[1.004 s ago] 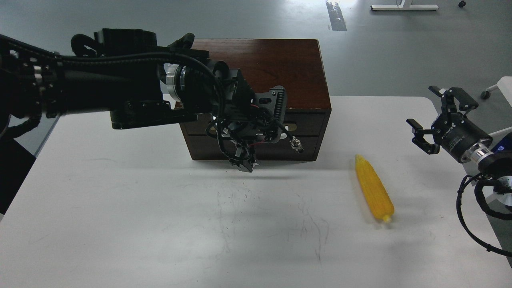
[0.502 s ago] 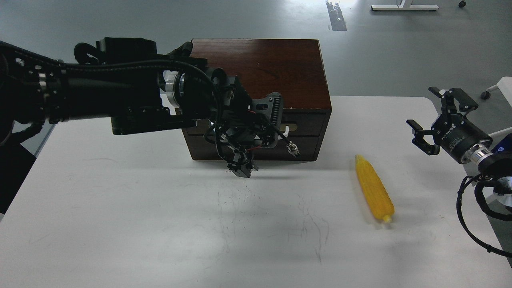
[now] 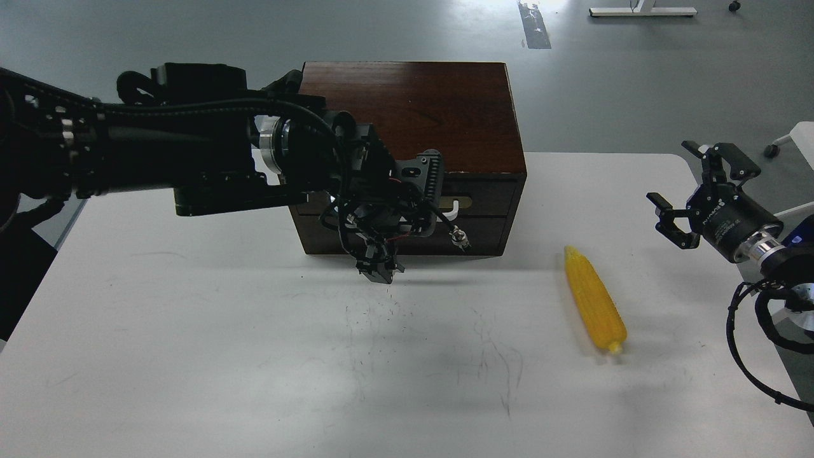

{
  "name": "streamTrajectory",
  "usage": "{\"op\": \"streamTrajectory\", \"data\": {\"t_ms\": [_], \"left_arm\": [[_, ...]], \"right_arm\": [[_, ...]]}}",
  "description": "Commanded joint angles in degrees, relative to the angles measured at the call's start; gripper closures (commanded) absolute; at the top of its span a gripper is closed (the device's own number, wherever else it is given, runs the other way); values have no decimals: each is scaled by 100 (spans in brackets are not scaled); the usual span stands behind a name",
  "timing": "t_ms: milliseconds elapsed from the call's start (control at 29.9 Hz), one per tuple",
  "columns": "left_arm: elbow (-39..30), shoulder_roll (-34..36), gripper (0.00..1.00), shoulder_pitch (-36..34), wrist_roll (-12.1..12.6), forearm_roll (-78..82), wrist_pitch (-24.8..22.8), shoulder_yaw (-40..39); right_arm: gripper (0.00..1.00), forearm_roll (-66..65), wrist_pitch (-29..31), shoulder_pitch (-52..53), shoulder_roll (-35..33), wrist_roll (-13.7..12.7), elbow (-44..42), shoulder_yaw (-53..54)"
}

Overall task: Put corn in drawer with both arms
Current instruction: 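Pull the drawer handle toward the robot with the left gripper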

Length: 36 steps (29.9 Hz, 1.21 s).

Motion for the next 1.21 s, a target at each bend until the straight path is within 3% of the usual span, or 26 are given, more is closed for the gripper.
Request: {"op": "streamTrajectory", "data": {"t_ms": [0, 737, 1172], "left_arm": [[2, 7, 1, 31, 0, 8, 0, 1], [-112, 33, 1, 49, 0, 8, 0, 89], [-736, 331, 1, 31, 0, 8, 0, 89]], "right_arm": [[0, 0, 0, -6, 0, 0, 0, 0], [0, 0, 0, -23, -140, 0, 0, 0], [0, 0, 0, -50, -149, 0, 0, 0]]}}
